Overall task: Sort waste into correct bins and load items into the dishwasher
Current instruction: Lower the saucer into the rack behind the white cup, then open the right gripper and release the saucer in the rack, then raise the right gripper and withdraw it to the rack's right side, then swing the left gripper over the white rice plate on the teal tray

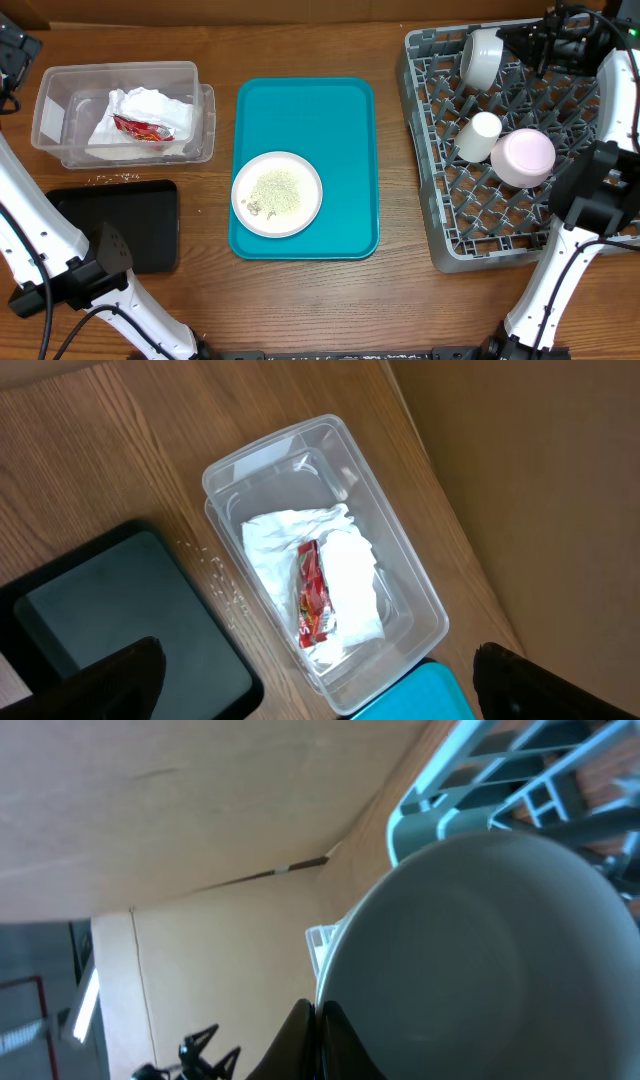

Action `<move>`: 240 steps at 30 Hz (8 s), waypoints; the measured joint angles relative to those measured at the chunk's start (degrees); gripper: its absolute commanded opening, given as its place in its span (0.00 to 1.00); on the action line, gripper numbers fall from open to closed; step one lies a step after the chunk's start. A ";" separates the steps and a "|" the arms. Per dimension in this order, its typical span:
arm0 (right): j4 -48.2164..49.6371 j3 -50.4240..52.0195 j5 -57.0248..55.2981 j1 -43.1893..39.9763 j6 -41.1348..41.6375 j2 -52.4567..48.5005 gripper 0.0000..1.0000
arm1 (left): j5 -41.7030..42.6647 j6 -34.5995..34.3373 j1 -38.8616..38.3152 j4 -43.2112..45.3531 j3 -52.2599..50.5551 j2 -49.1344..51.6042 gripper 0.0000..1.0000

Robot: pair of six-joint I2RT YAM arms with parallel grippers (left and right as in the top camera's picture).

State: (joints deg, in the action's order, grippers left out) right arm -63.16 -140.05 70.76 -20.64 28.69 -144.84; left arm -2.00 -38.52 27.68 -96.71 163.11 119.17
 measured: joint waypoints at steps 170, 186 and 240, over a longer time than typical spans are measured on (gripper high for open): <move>-19.12 1.42 -67.14 39.80 1.31 19.93 1.00 | -0.02 0.00 0.00 0.00 0.00 0.09 1.00; -27.43 1.44 -72.30 19.12 1.29 19.93 1.00 | 0.00 0.00 0.00 0.02 0.00 0.09 1.00; -25.92 1.44 -67.98 3.91 1.29 19.93 1.00 | 9.62 9.44 -53.72 0.04 -12.76 18.95 0.89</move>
State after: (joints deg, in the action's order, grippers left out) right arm -89.08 -138.61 2.79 -16.73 29.98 -124.90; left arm 7.62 -29.08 -26.04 -96.66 150.34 138.12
